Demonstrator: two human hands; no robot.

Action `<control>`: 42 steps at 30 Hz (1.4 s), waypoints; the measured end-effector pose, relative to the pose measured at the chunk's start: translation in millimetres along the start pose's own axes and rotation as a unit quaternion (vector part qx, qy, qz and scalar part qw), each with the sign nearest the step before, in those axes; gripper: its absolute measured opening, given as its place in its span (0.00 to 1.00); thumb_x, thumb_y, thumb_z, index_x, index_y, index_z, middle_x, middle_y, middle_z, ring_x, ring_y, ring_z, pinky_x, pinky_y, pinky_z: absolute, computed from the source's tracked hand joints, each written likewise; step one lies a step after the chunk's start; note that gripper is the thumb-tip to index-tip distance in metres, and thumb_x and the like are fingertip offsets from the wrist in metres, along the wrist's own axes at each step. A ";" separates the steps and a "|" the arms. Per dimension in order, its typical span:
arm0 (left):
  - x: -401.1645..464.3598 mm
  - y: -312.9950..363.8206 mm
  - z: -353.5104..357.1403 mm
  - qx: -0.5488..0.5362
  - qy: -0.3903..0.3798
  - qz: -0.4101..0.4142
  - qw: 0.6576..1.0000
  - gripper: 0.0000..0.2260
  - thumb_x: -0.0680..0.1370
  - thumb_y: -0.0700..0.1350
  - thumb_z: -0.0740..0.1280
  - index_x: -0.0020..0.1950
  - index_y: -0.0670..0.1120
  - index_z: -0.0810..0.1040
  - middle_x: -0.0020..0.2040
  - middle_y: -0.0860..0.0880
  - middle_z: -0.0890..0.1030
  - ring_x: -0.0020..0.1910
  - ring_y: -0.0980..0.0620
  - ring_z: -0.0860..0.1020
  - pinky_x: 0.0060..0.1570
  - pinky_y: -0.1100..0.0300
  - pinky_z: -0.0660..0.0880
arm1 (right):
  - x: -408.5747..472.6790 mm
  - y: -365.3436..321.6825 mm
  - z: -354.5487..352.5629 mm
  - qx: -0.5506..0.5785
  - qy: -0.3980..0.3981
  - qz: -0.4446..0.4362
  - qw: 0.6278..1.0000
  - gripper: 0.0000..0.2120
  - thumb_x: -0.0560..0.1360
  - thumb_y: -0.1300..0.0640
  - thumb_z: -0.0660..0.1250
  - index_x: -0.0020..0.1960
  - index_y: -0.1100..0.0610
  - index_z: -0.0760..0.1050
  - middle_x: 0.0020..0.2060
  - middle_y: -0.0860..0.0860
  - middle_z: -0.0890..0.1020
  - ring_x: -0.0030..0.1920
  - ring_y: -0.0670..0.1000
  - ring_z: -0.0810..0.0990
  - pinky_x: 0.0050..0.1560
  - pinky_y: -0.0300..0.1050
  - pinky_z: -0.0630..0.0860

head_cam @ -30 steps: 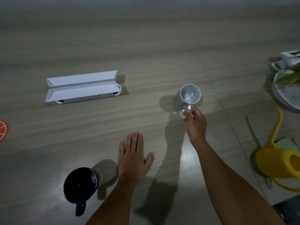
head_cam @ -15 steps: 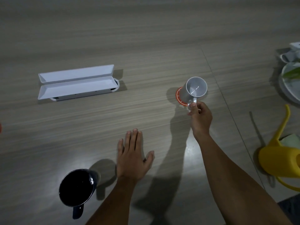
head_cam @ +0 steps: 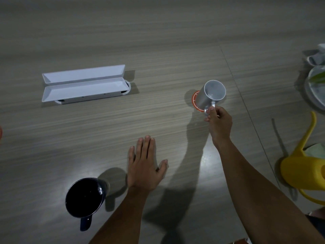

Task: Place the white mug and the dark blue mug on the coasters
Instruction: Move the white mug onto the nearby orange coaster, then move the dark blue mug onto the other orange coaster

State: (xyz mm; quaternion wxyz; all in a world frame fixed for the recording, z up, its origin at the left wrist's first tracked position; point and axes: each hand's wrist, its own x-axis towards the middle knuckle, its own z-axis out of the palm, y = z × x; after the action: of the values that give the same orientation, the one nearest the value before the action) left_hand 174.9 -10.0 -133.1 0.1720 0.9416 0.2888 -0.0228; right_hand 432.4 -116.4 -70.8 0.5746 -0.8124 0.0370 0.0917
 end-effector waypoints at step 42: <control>-228.1 -85.2 -14.0 -0.277 0.163 -0.128 0.938 0.25 0.78 0.50 0.70 0.72 0.46 0.69 0.72 0.51 0.70 0.70 0.55 0.69 0.68 0.55 0.69 | -305.7 125.1 -6.6 -0.520 -0.284 -0.288 0.753 0.41 0.80 0.34 0.49 0.84 0.58 0.47 0.84 0.55 0.48 0.84 0.56 0.45 0.83 0.63 0.46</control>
State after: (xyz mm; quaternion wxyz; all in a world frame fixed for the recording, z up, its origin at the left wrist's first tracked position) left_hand -62.6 -61.5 -114.0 0.3725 0.8024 0.4255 0.1904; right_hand 112.7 -178.6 -126.1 0.0473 -0.8947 -0.4171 0.1528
